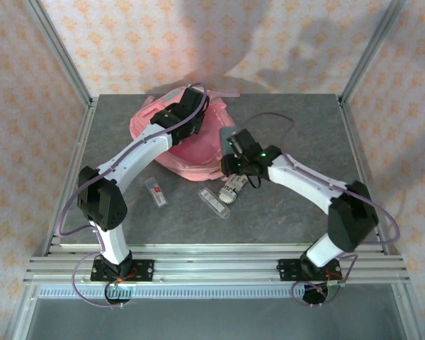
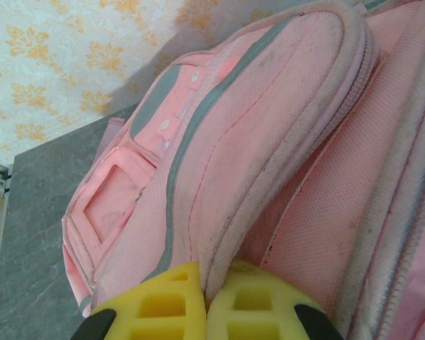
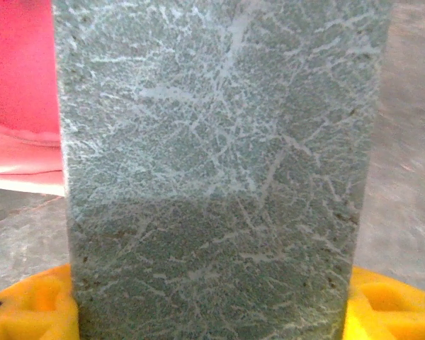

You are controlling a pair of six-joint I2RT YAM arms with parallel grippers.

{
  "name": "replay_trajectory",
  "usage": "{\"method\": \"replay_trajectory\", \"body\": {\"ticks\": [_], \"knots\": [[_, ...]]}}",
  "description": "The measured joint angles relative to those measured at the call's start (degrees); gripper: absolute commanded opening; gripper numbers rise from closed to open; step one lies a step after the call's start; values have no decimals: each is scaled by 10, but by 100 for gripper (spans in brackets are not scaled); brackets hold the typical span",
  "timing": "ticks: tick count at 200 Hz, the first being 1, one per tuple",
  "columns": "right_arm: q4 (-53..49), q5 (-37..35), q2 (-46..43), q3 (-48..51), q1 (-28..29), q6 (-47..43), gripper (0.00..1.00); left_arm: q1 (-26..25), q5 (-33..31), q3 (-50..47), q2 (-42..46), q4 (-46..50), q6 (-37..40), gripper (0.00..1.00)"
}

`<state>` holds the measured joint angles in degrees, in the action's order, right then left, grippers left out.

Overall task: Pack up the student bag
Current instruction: Place the glasses case in the student bag.

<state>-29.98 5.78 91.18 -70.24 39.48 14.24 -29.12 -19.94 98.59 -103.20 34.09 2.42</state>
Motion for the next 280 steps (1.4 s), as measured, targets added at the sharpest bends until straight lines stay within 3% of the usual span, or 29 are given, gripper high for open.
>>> {"method": "replay_trajectory", "body": {"ticks": [93, 144, 188, 236, 260, 280], "knots": [[28, 93, 264, -255, 10, -126, 49, 15, -6, 12, 0, 7, -6, 0], [23, 101, 366, -370, 2, -151, 67, 22, -9, 18, 5, 14, -10, 0], [48, 72, 343, -326, 5, -144, 81, 21, -4, 18, 5, 18, -11, 0], [85, 55, 236, -212, 6, -127, 82, 17, -4, 7, 7, 16, -13, 0], [113, 59, 181, -158, 6, -99, 74, 17, -1, 2, 7, 12, -17, 0], [151, 78, 147, -112, 5, -63, 39, 17, 0, 2, 7, 12, -21, 0]]}}
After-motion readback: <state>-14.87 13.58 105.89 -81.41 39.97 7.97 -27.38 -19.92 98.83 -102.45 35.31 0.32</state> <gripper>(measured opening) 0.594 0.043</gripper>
